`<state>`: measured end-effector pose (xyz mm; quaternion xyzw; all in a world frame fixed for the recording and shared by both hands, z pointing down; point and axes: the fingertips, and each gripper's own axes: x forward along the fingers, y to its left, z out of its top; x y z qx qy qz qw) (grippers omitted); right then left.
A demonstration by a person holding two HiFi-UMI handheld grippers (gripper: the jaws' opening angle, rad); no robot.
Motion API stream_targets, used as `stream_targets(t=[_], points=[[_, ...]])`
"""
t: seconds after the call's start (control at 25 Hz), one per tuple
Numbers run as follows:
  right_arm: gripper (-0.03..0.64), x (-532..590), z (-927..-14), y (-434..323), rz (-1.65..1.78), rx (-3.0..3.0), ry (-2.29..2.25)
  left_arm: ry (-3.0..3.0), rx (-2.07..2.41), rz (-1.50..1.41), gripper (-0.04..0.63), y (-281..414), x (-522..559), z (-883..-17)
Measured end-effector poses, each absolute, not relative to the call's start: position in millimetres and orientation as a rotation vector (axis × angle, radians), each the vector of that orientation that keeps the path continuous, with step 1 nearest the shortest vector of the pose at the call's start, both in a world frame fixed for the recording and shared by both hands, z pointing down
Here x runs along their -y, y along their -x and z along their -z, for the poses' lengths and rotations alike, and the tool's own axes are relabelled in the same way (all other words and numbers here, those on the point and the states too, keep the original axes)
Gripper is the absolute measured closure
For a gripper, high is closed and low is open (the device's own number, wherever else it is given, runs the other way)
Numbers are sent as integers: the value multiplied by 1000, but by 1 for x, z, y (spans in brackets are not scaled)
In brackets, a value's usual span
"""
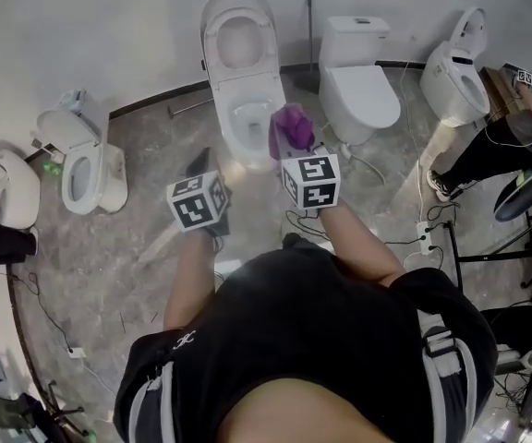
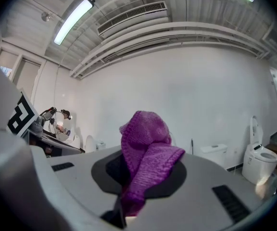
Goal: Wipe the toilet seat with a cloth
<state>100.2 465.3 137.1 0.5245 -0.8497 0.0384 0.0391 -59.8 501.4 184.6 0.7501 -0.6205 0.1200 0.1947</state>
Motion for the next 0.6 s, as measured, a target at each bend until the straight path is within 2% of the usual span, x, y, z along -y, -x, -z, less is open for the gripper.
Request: stream_targets(t=[0.6], points=[[568,-271,-141,-181,-158,2649,-1518,-2084,1793,-373,586,-26,-312,-173]])
